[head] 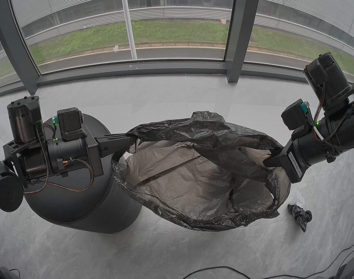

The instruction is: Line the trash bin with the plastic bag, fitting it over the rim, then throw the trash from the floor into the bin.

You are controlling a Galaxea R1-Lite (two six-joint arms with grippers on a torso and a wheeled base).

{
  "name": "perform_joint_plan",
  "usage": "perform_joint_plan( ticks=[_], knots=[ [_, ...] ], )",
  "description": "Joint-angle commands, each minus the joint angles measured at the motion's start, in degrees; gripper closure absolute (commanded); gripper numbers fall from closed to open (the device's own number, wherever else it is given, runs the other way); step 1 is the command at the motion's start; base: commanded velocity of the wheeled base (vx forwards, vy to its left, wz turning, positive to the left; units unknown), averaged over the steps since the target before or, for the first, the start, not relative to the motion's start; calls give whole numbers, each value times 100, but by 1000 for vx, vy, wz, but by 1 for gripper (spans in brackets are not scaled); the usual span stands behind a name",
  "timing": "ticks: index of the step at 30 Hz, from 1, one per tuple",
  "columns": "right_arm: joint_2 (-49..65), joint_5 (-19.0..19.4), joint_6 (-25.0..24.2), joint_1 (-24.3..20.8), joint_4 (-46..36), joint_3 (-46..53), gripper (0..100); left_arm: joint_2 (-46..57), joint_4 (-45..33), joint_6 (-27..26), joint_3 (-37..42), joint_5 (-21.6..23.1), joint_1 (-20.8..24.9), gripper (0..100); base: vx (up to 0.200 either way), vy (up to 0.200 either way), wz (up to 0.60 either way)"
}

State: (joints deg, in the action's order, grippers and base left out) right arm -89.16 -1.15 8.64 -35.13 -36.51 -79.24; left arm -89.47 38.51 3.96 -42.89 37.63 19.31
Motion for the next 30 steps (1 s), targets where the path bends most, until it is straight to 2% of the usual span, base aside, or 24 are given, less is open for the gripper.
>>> perform_joint_plan(
  ticks=[1, 9, 15, 21, 23, 30],
  knots=[
    [83, 27, 6, 6, 285, 286, 100, -132, 43, -1, 8, 34, -6, 100, 0, -200, 0],
    [66, 194, -21, 6, 346, 427, 100, -80, 60, 26, 219, 78, 47, 100, 0, -200, 0],
    [-110, 862, -21, 77, 355, 673, 100, -106, 60, 70, 755, 95, 90, 100, 0, -33, 0],
    [-198, 1582, 6, 411, 364, 901, 100, -379, 60, 114, 755, 104, 90, 100, 0, 0, 0],
    [-198, 1837, 15, 490, 399, 1060, 100, -449, 60, 114, 773, 280, 90, 100, 0, 0, 0],
    [-321, 2479, 15, 543, 1331, 1895, 100, -466, 60, 114, 1098, 587, 99, 100, 0, 0, 0]
  ],
)
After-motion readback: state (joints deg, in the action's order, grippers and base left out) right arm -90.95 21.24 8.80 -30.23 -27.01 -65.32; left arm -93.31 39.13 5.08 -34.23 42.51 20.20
